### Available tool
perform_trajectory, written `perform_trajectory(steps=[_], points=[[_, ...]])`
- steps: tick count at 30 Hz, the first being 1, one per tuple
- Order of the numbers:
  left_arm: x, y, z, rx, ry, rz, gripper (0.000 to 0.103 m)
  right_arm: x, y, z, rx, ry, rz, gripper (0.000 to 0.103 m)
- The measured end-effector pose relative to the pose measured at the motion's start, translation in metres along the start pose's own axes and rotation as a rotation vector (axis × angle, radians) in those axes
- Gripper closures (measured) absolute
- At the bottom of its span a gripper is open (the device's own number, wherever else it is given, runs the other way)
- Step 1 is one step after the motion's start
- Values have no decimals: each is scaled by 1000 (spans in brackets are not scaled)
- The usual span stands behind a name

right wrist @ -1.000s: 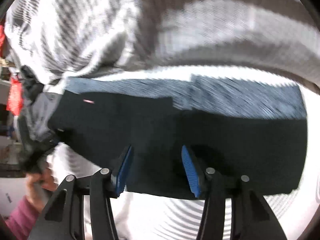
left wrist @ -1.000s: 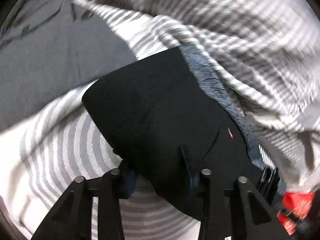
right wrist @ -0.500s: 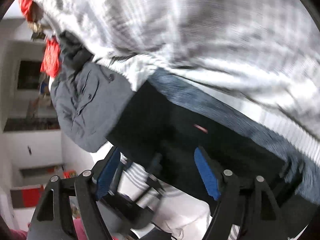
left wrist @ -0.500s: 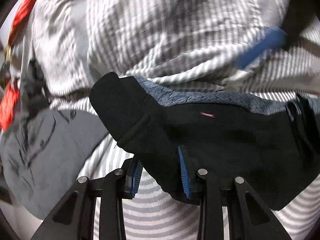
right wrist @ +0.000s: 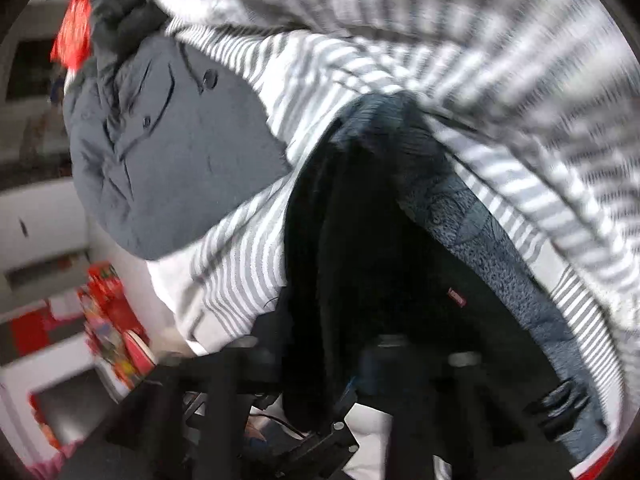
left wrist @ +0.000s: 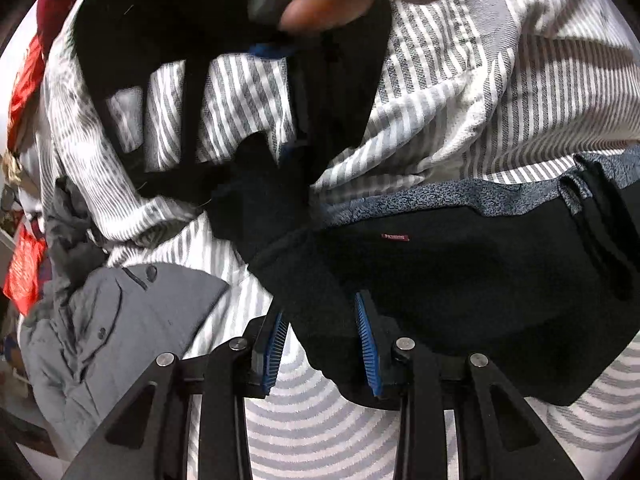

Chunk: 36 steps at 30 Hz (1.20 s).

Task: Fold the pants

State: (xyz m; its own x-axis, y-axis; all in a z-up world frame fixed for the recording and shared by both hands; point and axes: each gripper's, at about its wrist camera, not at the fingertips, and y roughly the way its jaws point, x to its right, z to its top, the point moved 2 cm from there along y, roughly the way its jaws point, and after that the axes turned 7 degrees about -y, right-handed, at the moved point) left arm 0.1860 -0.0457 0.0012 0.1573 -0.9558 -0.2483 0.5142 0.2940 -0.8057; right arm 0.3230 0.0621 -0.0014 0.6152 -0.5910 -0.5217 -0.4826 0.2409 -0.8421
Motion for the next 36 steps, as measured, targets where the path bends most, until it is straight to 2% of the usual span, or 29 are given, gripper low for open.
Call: perform_trajectory(steps=[4, 11, 16, 22, 26, 30, 36], points=[[11, -16, 2, 37, 41, -10, 68, 14, -21, -23, 106, 21, 58, 85], [46, -70, 23, 145, 124, -62, 68, 40, -87, -97, 324, 79, 189, 85], [86, -113, 35, 203, 186, -141, 68, 68, -129, -172, 495, 149, 269, 85], [162, -158, 45, 248, 280, -242, 68, 123, -164, -280, 698, 266, 329, 84], [213, -174, 43, 258, 343, -291, 68, 163, -168, -339, 786, 364, 360, 85], [261, -173, 37, 234, 402, -336, 68, 204, -154, -394, 836, 471, 376, 85], [324, -151, 9, 188, 516, -334, 68, 261, -117, -438, 877, 601, 429, 85]])
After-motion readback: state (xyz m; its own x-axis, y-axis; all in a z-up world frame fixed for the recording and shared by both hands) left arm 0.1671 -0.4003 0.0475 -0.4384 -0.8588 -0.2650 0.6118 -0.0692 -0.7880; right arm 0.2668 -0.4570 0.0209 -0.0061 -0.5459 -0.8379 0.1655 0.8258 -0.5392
